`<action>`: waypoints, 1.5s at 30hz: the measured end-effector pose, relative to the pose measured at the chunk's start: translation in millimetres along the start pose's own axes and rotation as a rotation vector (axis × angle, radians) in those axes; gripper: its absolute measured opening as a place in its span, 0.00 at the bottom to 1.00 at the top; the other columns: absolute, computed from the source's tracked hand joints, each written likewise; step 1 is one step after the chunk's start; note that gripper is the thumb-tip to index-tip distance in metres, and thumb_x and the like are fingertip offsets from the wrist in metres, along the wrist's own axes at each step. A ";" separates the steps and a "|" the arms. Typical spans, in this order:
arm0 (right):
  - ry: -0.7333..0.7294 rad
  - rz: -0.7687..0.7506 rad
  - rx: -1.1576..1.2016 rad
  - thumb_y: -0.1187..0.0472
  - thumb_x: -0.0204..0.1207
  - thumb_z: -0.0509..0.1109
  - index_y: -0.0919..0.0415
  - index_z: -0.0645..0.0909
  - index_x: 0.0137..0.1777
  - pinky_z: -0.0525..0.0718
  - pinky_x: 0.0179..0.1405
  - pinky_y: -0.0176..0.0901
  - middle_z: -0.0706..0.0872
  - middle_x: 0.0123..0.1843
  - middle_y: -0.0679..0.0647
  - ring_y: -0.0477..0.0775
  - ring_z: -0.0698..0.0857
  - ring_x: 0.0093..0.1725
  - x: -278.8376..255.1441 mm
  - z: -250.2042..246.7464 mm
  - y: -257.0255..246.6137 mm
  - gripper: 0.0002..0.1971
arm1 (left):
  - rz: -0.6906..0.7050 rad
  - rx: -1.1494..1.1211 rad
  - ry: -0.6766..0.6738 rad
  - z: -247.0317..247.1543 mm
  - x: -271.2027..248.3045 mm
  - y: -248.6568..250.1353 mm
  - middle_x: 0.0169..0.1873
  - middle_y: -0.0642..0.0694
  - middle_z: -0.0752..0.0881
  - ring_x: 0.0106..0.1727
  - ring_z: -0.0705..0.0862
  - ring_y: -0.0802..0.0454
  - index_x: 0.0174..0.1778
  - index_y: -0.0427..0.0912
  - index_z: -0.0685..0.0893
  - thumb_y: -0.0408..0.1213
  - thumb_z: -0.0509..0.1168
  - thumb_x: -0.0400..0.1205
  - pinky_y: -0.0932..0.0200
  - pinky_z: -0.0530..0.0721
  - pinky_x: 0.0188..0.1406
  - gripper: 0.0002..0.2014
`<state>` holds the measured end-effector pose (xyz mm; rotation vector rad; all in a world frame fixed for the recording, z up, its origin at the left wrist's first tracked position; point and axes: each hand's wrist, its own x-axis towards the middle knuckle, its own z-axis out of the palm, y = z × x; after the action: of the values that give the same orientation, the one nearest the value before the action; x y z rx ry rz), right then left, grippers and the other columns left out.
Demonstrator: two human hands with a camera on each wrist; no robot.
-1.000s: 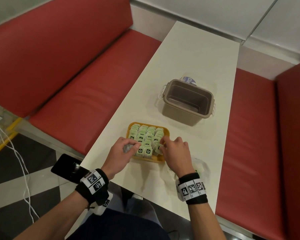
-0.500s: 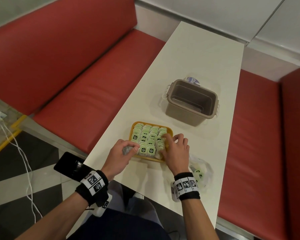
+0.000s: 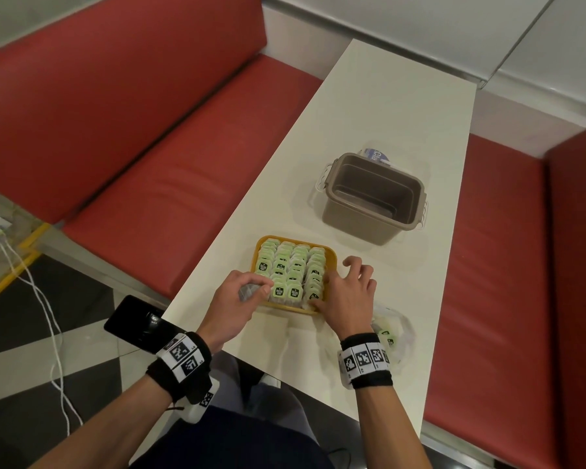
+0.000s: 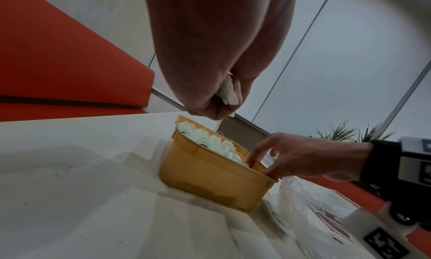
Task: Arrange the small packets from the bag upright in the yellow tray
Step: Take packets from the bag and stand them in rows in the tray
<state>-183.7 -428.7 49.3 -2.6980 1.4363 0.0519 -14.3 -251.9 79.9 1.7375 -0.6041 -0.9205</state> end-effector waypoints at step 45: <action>-0.171 -0.139 1.110 0.46 0.91 0.73 0.42 0.86 0.64 0.93 0.53 0.48 0.95 0.53 0.45 0.45 0.94 0.51 -19.1 -78.5 -26.0 0.07 | 0.063 -0.150 -0.021 9.1 -9.6 34.1 0.63 0.50 0.88 0.53 0.86 0.53 0.68 0.56 0.82 0.43 0.83 0.80 0.62 0.84 0.34 0.23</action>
<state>-173.6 -405.6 130.4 -1.7879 0.8176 -0.3894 -26.2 -261.3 113.2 1.5686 -0.5853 -0.9169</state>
